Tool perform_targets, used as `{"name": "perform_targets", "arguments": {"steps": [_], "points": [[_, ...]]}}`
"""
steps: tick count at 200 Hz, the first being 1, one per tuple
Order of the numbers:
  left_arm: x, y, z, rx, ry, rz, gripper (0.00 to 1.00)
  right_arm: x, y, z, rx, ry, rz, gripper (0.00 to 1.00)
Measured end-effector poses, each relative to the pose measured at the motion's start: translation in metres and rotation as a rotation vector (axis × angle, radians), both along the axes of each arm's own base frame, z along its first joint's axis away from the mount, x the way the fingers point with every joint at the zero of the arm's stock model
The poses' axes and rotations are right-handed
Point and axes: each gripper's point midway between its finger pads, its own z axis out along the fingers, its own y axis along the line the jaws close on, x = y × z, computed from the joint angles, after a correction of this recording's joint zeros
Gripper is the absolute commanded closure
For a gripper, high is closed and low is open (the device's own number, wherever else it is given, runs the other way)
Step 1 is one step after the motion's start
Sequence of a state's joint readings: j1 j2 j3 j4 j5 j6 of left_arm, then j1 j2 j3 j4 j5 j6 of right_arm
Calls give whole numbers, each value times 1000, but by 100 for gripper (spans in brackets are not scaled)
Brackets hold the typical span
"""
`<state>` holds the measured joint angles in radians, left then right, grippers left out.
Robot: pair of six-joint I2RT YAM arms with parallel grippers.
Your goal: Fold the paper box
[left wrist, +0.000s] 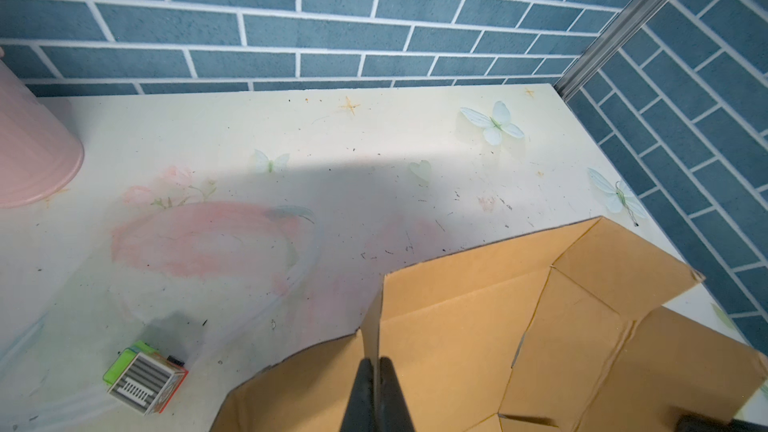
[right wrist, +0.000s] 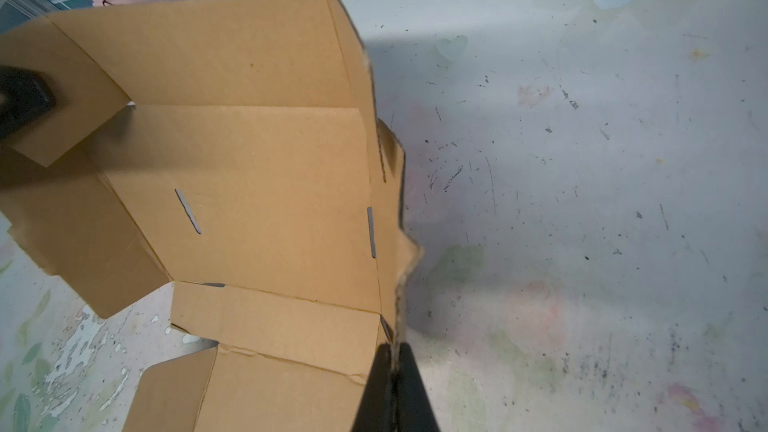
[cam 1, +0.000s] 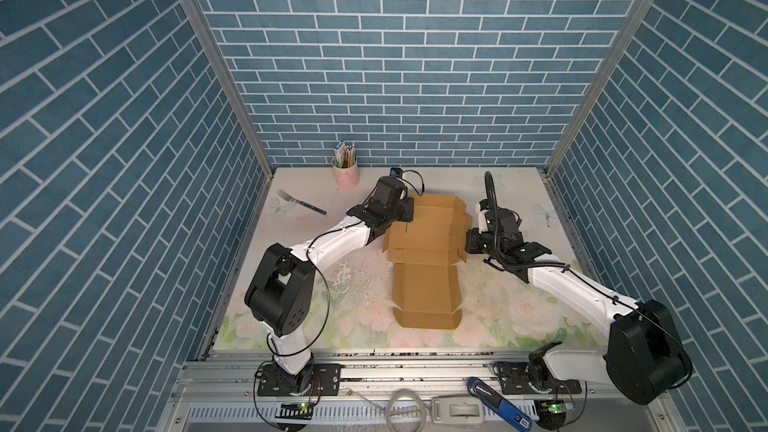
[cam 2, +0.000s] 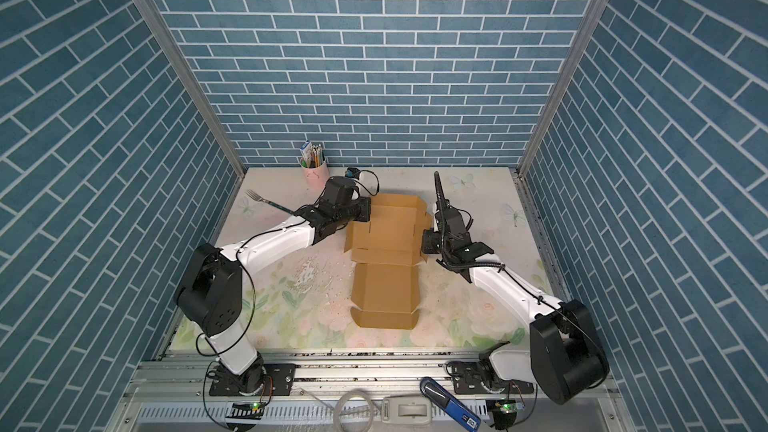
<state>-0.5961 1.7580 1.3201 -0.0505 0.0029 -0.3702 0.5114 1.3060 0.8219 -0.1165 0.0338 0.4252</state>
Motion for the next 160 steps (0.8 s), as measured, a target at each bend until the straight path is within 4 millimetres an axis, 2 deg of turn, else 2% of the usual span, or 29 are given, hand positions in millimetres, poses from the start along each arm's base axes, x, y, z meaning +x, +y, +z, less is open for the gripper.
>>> {"name": "perform_targets", "arguments": {"steps": [42, 73, 99, 137, 160], "points": [[1, 0, 2, 2, -7, 7, 100, -3, 12, 13, 5, -18, 12, 90], [0, -2, 3, -1, -8, 1, 100, -2, 15, 37, -12, -38, 44, 61], [0, -3, 3, -5, -14, -2, 100, 5, 21, 73, -33, -100, 97, 49], [-2, -2, -8, 0, -12, -5, 100, 10, 33, 106, -71, -144, 255, 45], [-4, -2, -12, -2, -12, -13, 100, 21, 48, 112, -122, -169, 382, 46]]}}
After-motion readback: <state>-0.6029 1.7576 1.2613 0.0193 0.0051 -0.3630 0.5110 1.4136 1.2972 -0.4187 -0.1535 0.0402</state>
